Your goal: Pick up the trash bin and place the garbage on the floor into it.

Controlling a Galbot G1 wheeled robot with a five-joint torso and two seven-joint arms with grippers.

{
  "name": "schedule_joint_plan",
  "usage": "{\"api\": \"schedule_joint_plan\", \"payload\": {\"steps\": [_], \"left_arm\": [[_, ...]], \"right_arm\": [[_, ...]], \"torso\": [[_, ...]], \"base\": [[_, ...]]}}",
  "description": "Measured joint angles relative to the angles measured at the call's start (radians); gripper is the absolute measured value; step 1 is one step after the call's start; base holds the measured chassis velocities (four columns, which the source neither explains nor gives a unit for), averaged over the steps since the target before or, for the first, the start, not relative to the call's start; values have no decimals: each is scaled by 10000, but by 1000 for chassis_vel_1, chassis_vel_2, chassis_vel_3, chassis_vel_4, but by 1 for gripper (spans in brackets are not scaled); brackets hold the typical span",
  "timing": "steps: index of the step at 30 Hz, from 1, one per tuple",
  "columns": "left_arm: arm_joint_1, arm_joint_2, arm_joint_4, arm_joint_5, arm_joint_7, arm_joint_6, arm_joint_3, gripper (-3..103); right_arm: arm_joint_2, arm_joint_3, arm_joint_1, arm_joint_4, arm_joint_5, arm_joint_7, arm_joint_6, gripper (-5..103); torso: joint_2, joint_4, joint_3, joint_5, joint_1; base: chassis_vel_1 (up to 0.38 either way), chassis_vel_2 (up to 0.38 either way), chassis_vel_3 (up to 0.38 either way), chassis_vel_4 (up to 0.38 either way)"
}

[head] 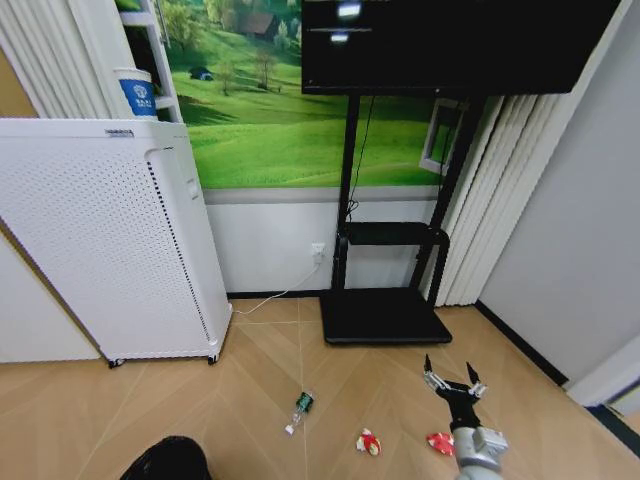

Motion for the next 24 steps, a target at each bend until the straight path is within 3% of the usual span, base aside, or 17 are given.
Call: {"api": "schedule_joint_plan", "payload": {"steps": [12, 16, 18, 22, 24], "left_arm": [[-1680, 440, 1154, -241, -164, 1131, -46, 97], [-1890, 458, 1445, -277, -249, 1307, 108, 82], [-1921, 441, 1508, -262, -251, 1297, 122, 82], [-1904, 399, 1623, -284, -93, 1084, 162, 60], [-1854, 399, 1671, -285, 130, 921, 170, 55]], "right_arm": [[-79, 12, -80, 113, 232, 3, -8, 100], [-207, 39, -45, 220, 393, 47, -108, 100], [-218, 49, -44, 220, 399, 54, -110, 100], [-191, 18, -88, 216, 385, 59, -111, 100], [-137, -53, -91, 207, 360, 63, -111, 100]], "torso": [[27, -3, 19, -2, 11], [37, 1, 25, 2, 13], [38, 2, 25, 1, 13], [43, 0, 29, 3, 15], [46, -1, 31, 1, 15]], "base": [[0, 0, 0, 0], [0, 0, 0, 0], [0, 0, 0, 0], [0, 0, 0, 0], [0, 0, 0, 0]]}}
